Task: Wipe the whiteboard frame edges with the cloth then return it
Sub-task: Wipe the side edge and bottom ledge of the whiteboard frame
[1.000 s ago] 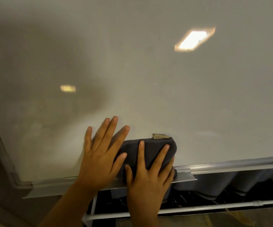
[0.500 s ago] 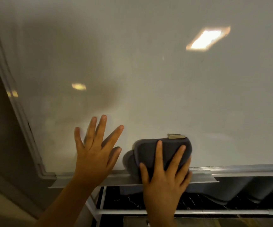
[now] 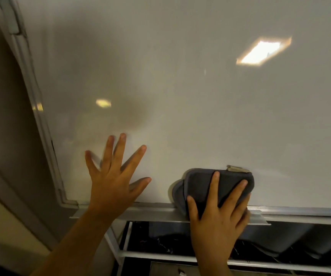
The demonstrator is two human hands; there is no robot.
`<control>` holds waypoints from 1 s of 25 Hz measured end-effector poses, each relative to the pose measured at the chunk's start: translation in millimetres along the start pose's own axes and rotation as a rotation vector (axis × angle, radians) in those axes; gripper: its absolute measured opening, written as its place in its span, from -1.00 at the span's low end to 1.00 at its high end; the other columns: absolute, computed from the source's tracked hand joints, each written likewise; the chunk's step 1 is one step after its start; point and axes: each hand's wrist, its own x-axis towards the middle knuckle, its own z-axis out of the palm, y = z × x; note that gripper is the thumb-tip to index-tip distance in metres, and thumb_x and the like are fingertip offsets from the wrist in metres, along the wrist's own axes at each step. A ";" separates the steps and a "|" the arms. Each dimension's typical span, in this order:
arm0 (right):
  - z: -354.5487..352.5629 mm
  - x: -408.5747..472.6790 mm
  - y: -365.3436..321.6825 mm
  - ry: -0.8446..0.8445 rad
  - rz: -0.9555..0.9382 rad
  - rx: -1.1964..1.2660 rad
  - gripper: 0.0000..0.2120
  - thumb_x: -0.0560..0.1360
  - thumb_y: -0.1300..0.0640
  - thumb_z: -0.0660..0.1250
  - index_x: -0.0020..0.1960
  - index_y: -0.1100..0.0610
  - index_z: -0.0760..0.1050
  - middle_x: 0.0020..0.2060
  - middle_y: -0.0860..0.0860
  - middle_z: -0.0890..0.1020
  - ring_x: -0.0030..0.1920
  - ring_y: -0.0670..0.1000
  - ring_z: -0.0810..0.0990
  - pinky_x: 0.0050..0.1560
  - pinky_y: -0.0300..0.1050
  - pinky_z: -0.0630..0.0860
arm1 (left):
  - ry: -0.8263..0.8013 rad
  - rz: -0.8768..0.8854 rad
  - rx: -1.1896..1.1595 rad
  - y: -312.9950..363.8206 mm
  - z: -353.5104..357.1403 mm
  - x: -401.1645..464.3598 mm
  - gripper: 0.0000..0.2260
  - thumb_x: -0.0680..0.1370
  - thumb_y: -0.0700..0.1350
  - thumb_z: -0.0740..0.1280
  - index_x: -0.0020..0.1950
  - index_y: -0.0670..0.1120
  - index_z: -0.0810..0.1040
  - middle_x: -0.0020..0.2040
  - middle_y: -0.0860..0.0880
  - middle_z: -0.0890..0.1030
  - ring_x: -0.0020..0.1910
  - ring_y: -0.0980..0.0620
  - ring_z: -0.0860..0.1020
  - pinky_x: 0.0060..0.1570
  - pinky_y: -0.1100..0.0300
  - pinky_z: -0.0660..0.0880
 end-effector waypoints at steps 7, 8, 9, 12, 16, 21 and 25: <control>16.4 -13.9 -36.0 0.028 0.036 -0.001 -0.29 0.39 -0.31 0.05 0.47 -0.10 -0.02 0.47 0.26 -0.02 0.41 0.39 0.08 0.26 0.42 0.19 | 0.058 0.053 -0.029 -29.6 7.0 -4.9 -0.30 0.45 0.37 0.08 0.50 0.11 0.02 0.53 -0.14 0.02 0.52 -0.13 -0.07 0.39 -0.30 -0.08; 18.8 -17.3 -43.7 0.023 0.049 0.000 -0.29 0.39 -0.31 0.05 0.47 -0.10 -0.03 0.47 0.26 -0.02 0.41 0.39 0.09 0.25 0.42 0.20 | 0.060 0.051 -0.032 -32.9 7.5 -6.0 -0.31 0.46 0.37 0.07 0.50 0.10 0.02 0.53 -0.12 -0.01 0.52 -0.14 -0.09 0.39 -0.28 -0.11; 20.8 -21.4 -53.3 0.016 0.054 0.004 -0.29 0.39 -0.32 0.05 0.47 -0.11 -0.03 0.47 0.26 -0.02 0.41 0.39 0.10 0.24 0.42 0.22 | 0.061 0.052 -0.038 -35.6 7.6 -7.4 -0.31 0.46 0.37 0.04 0.51 0.10 0.02 0.54 -0.11 -0.06 0.52 -0.14 -0.12 0.40 -0.26 -0.13; 27.4 -33.7 -78.8 -0.014 0.026 0.000 -0.29 0.38 -0.32 0.05 0.46 -0.11 0.00 0.47 0.25 0.00 0.38 0.40 0.16 0.21 0.41 0.27 | 0.041 0.048 -0.075 -35.8 7.6 -9.5 -0.36 0.50 0.36 -0.05 0.51 0.12 -0.04 0.55 -0.05 -0.23 0.52 -0.13 -0.15 0.40 -0.27 -0.18; 29.7 -33.1 -81.5 0.004 0.047 0.017 -0.27 0.36 -0.36 0.09 0.45 -0.14 0.04 0.48 0.23 0.04 0.33 0.39 0.23 0.14 0.39 0.33 | 0.018 0.050 -0.130 -33.9 6.1 -9.8 -0.42 0.54 0.30 -0.08 0.51 0.13 -0.08 0.55 -0.02 -0.20 0.52 -0.11 -0.14 0.39 -0.28 -0.15; 25.6 -22.9 -79.5 0.040 0.078 0.057 -0.15 0.25 -0.28 0.38 0.44 -0.14 0.11 0.48 0.20 0.01 0.27 0.38 0.25 0.09 0.39 0.36 | 0.001 -0.001 -0.155 -20.6 1.9 -8.7 -0.46 0.57 0.27 -0.17 0.51 0.12 -0.11 0.54 0.00 -0.25 0.52 -0.13 -0.16 0.40 -0.27 -0.19; 27.3 -20.9 -91.5 0.061 0.079 0.098 -0.11 0.20 -0.22 0.48 0.43 -0.09 0.18 0.46 0.19 0.00 0.25 0.37 0.25 0.07 0.38 0.39 | -0.020 -0.070 -0.224 -10.0 0.6 -10.2 -0.45 0.56 0.28 -0.17 0.51 0.14 -0.15 0.54 -0.12 -0.07 0.51 -0.09 -0.21 0.38 -0.30 -0.16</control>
